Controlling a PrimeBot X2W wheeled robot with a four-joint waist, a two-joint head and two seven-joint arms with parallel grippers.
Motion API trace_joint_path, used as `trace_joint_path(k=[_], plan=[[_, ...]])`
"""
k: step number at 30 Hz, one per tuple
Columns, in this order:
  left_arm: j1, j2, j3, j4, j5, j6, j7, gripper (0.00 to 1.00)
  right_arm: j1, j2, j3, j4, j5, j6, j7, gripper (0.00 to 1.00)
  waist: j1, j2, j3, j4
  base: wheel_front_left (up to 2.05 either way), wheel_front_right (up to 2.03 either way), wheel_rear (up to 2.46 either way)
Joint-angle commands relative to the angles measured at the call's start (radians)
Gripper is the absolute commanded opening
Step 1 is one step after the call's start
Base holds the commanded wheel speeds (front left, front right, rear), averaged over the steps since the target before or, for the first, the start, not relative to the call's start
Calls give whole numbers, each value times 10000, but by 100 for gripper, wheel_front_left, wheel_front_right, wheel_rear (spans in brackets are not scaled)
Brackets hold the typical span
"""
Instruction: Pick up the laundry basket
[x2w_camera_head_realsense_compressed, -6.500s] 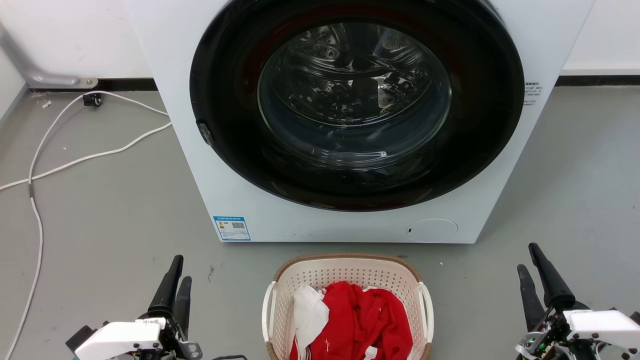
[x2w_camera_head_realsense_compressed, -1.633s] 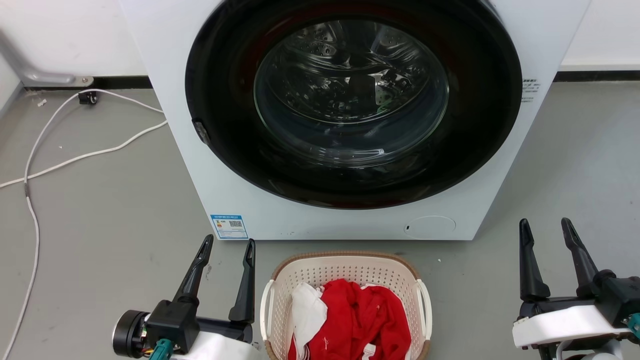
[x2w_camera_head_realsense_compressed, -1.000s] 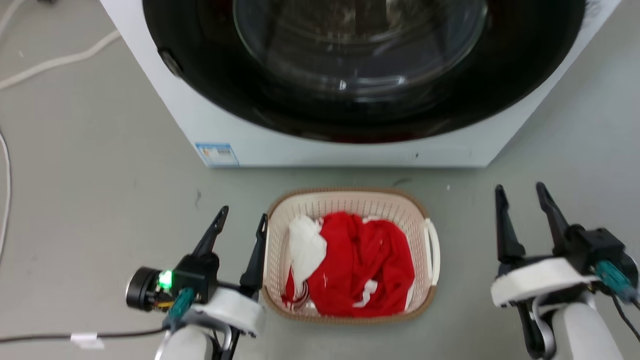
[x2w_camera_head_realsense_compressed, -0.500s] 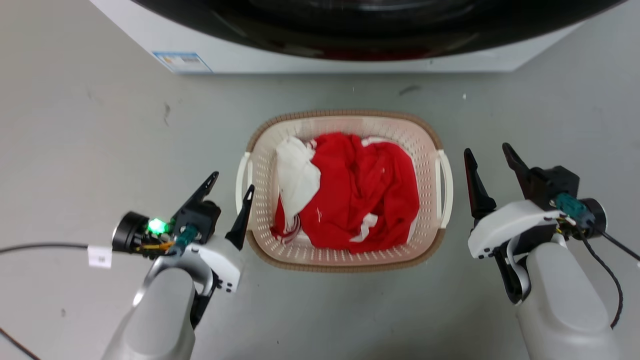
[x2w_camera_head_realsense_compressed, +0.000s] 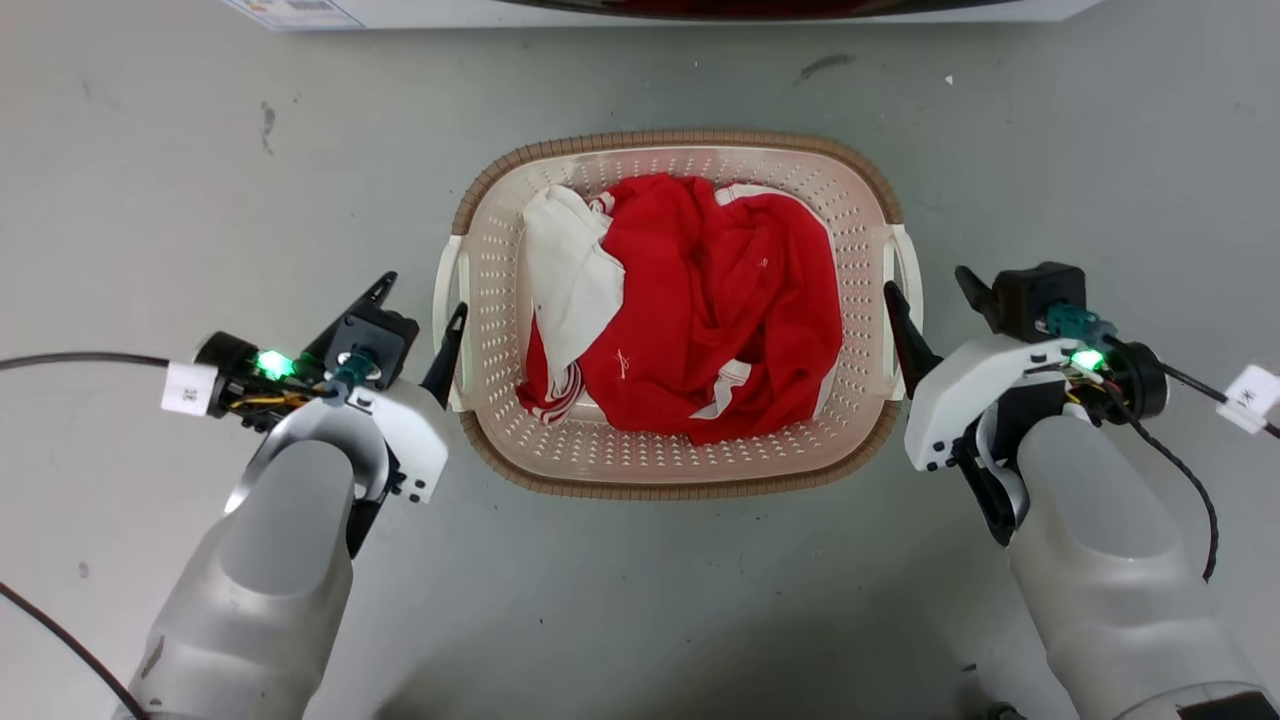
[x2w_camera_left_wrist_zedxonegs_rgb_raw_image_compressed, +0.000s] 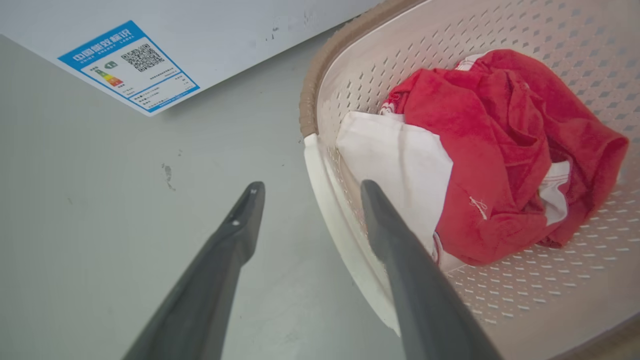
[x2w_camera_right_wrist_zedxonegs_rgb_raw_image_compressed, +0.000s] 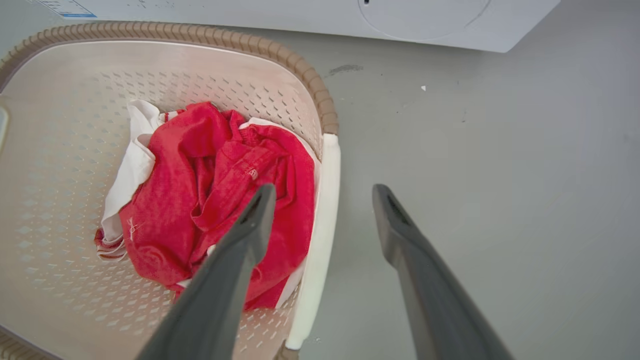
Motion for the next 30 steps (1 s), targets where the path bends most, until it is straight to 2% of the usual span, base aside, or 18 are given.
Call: trace_joint_path(k=[1, 7, 15, 22, 30], plan=[[-206, 33, -36, 120, -46, -8, -26, 100, -191, 2, 79, 135, 27, -3, 71, 100, -2, 0, 82, 1, 0, 0, 0], [-842, -71, -629, 1177, -683, -8, -26, 100, -806, 0, 429, 788, 147, -3, 551, 100, -2, 0, 348, 28, 0, 0, 0], [-1734, -149, -1954, 2527, -2253, -9, 189, 100, -1370, 2, 551, 1388, 119, -3, 1137, 100, -2, 0, 679, 56, 0, 0, 0], [-2175, 61, -3522, 2572, -3716, -9, 1114, 100, -1647, 2, 935, 1725, 557, -3, 1735, 100, -2, 0, 917, 97, 0, 0, 0], [-2526, 512, -4960, 2324, -4934, 1, 1405, 100, -1847, 2, 1148, 1959, 881, -3, 1841, 100, -2, 0, 1074, 108, 0, 0, 0]])
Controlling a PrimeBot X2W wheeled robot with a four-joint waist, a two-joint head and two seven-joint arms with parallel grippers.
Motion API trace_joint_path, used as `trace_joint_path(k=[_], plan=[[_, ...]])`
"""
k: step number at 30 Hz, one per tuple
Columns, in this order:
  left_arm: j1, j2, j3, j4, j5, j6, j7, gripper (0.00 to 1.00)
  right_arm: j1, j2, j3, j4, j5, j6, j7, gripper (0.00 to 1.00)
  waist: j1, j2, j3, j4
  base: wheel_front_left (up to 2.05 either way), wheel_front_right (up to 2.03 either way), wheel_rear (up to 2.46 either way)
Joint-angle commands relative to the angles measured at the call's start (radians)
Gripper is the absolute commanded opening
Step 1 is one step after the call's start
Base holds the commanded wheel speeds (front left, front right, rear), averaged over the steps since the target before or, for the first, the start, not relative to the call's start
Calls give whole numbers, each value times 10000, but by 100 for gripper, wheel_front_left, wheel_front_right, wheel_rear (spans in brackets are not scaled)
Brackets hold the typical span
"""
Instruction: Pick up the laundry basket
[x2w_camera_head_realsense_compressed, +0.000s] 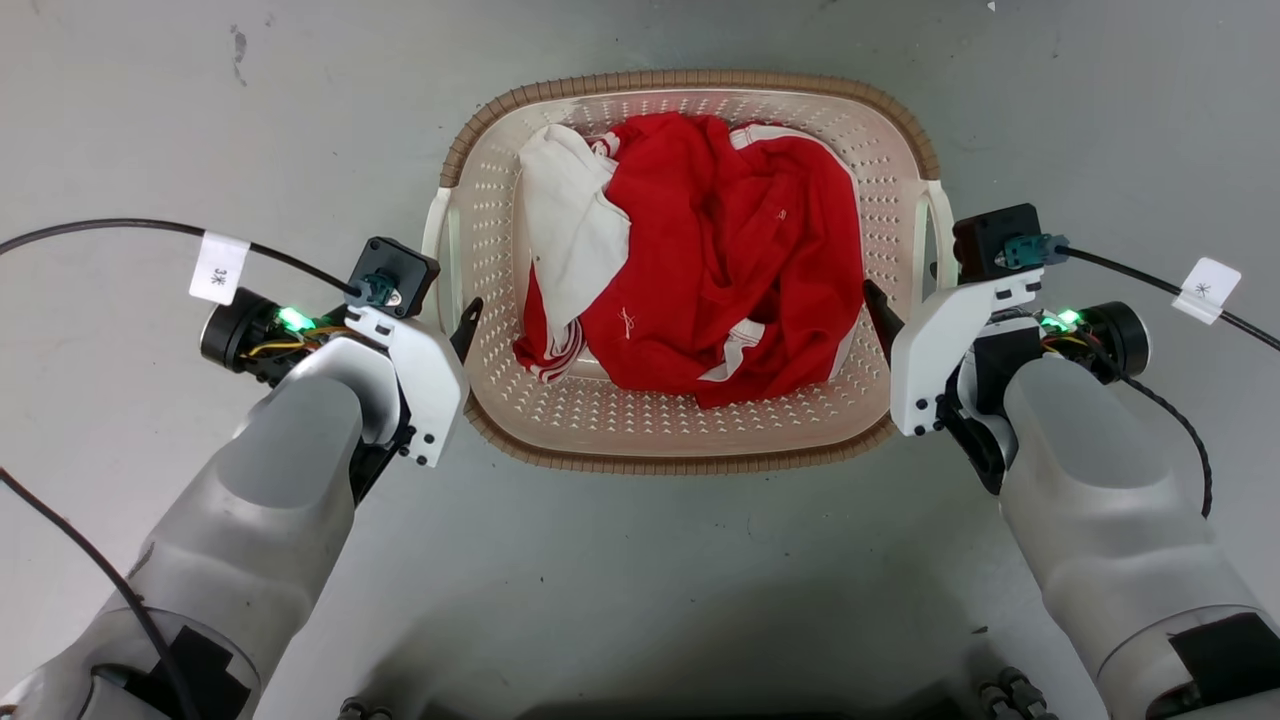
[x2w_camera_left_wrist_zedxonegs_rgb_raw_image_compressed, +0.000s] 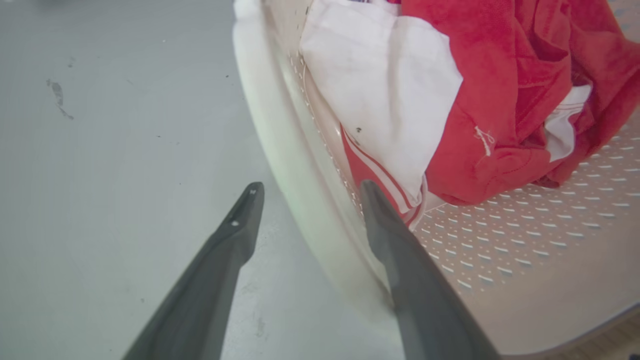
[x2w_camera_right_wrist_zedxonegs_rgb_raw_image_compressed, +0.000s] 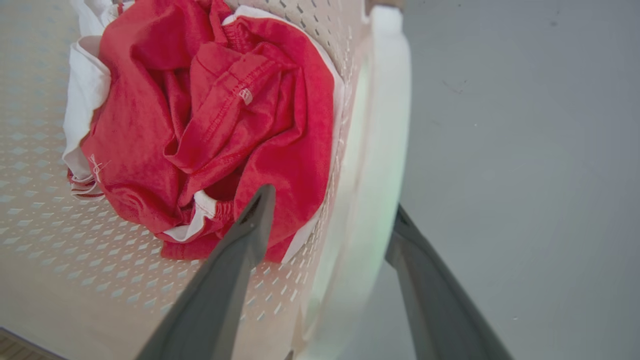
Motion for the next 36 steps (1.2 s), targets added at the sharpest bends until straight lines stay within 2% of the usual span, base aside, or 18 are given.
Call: trace_joint_path(k=[1, 10, 11, 12, 13, 26, 32, 36], plan=[[-125, 109, -167, -3, -158, 15, 34, 100, -155, -2, 15, 64, 129, -3, -14, 100, -1, 0, 19, 11, 0, 0, 0], [-267, 333, -1371, -53, -1186, 15, 146, 100, -384, 0, 170, 382, 355, -3, 23, 100, -1, 0, 142, 49, 0, 0, 0], [-304, 352, -1503, -89, -1300, 15, 146, 91, -379, 0, 239, 399, 446, -3, 80, 86, -1, 0, 147, 68, 0, 0, 0], [-322, 370, -1637, -156, -1439, 15, 152, 0, -396, 0, 301, 410, 496, -3, 107, 15, -1, 0, 152, 75, 0, 0, 0], [-340, 385, -1810, -258, -1536, 15, 135, 0, -425, 0, 359, 413, 532, -3, 86, 0, -1, 0, 155, 78, 0, 0, 0], [-635, 662, -3474, -586, -2663, 1, -355, 0, -541, -51, 423, 806, 458, -3, 96, 0, -1, 0, -60, 100, 0, 0, 0], [-429, 818, -4268, -1053, -3231, -9, 6, 0, -373, -42, 385, 1042, 328, -3, 575, 0, -1, 0, -621, 45, 0, 0, 0], [-237, 946, -4466, -1416, -3551, -10, 336, 0, -255, -33, 516, 1121, 205, -3, 1058, 0, -1, 0, -1064, 17, 0, 0, 0]])
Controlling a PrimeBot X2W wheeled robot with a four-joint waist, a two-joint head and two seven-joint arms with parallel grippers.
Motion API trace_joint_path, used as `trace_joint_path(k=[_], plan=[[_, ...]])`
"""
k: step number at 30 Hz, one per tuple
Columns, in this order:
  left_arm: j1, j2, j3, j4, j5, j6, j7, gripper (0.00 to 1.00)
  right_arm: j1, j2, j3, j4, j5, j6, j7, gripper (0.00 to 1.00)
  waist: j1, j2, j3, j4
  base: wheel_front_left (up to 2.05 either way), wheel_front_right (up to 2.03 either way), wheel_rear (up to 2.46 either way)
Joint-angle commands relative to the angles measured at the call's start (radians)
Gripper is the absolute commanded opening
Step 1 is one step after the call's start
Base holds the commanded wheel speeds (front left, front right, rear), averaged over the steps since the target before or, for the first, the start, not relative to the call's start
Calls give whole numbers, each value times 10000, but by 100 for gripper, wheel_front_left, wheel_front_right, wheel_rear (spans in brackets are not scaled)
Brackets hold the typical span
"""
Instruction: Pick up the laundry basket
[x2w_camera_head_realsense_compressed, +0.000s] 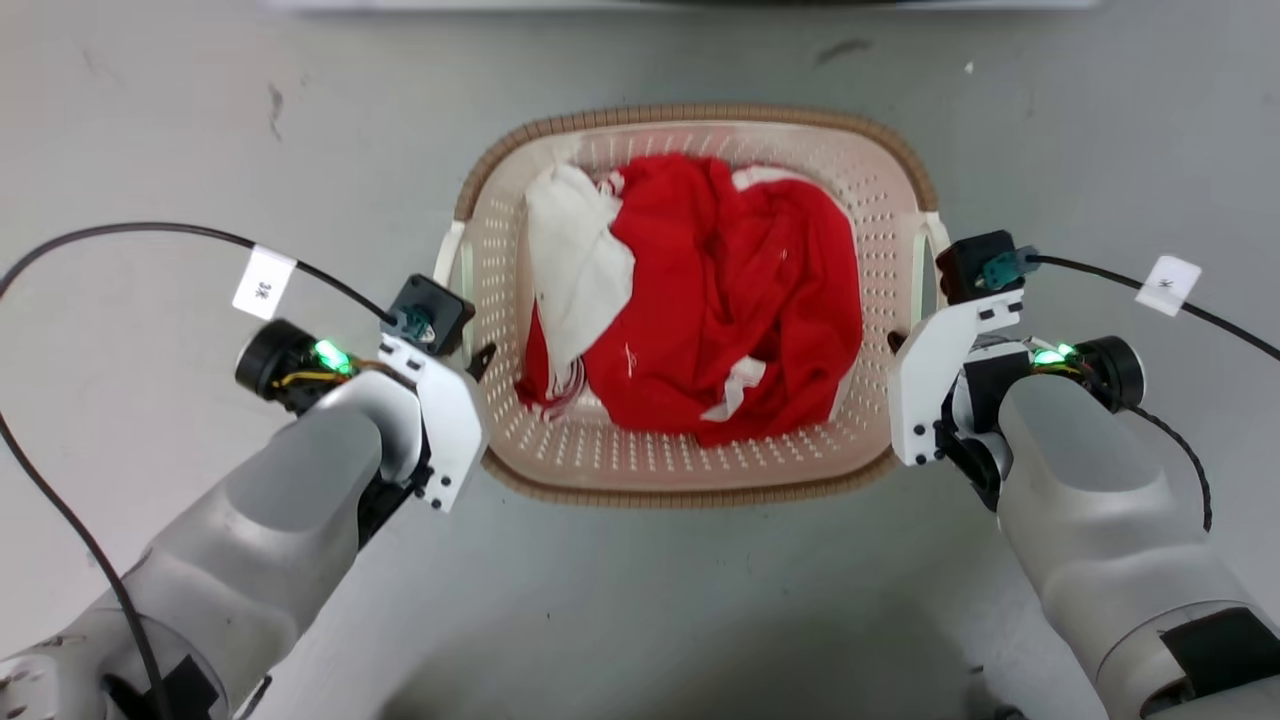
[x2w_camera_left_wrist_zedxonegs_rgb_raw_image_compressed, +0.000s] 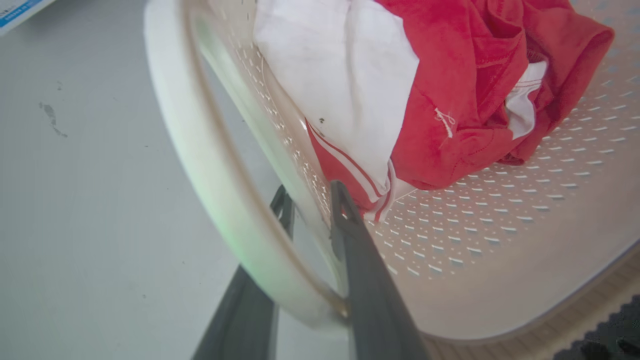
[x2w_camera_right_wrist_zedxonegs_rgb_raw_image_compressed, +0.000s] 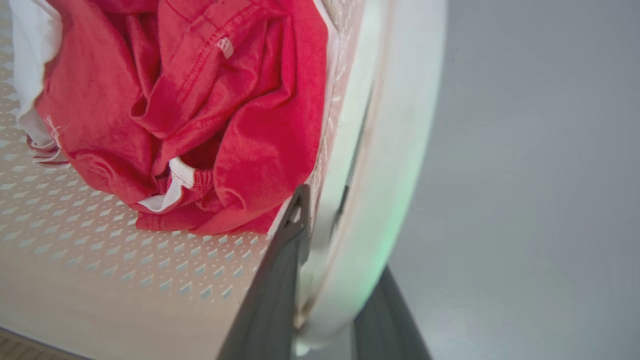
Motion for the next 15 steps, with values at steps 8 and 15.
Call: trace_joint_path(k=[8, 15], plan=[[751, 449, -208, -1185, -419, -43, 1258, 0, 395, -68, 556, 91, -234, -3, 1562, 0, 0, 0, -1825, -72, 0, 0, 0], [1471, 780, -219, -2022, -501, -66, 2288, 0, 757, -80, 916, 121, 74, -4, 2894, 0, 0, 0, -3490, -100, 0, 0, 0]])
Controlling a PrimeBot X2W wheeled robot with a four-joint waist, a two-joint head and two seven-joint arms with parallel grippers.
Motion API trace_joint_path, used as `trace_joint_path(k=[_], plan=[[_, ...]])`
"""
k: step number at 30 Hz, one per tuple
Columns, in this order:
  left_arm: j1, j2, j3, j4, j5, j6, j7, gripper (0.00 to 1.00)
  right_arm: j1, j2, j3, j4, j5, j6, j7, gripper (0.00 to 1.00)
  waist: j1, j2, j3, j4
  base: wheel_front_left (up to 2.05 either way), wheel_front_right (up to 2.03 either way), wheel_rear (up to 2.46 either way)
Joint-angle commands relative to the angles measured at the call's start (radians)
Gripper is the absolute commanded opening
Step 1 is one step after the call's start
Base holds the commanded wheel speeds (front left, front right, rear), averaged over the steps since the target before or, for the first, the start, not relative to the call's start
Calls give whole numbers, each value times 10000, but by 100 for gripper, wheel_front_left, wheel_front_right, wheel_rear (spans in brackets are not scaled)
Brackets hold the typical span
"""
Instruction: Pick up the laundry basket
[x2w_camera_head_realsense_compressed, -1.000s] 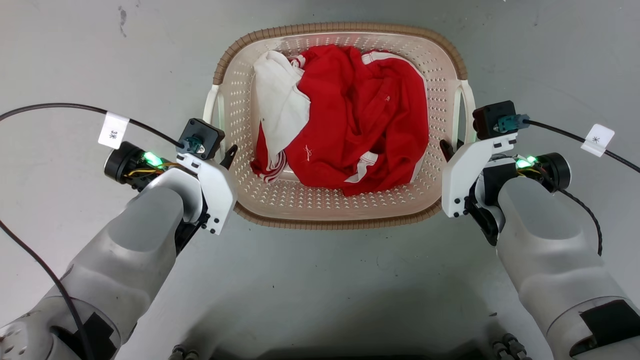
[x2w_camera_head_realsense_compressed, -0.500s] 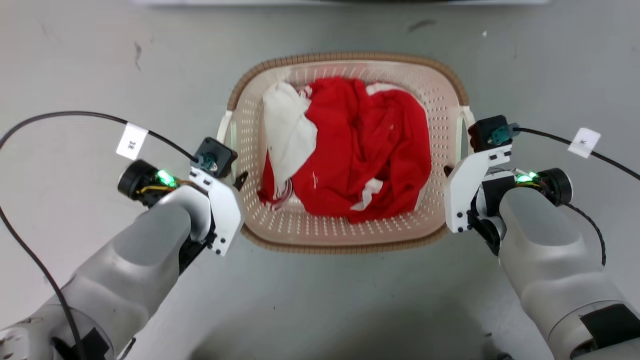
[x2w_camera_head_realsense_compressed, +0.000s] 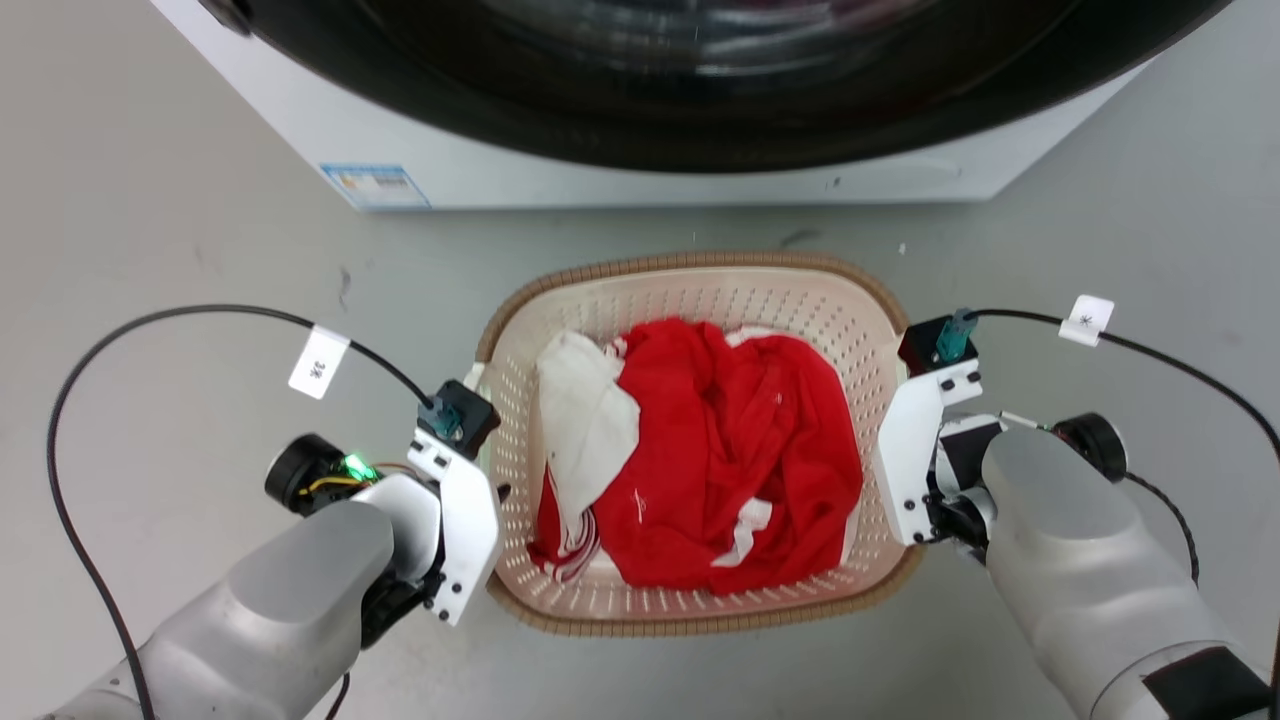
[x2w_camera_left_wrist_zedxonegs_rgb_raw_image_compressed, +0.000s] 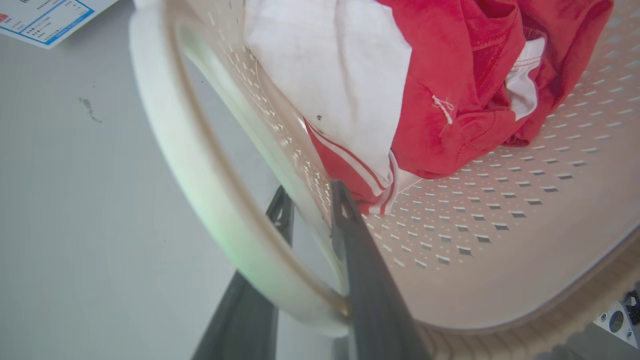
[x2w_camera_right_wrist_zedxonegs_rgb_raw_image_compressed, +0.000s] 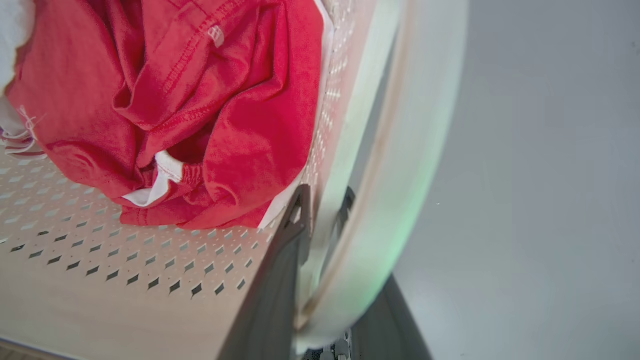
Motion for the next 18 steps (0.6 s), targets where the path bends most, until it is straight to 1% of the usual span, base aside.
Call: trace_joint_path(k=[1, 9, 18], plan=[[134, 83, -66, -149, 61, -97, 57, 0, 158, -99, 119, 18, -32, -10, 135, 0, 1, 0, -859, -21, 0, 0, 0], [924, 315, -71, -673, -225, -100, 749, 0, 784, -99, 740, -364, 699, -8, 1032, 0, 1, 0, -2503, -92, 0, 0, 0], [1579, 616, -69, -1355, -515, -111, 1548, 0, 1286, -93, 1398, -652, 1417, -7, 1965, 0, 1, 0, -3601, -249, 0, 0, 0]])
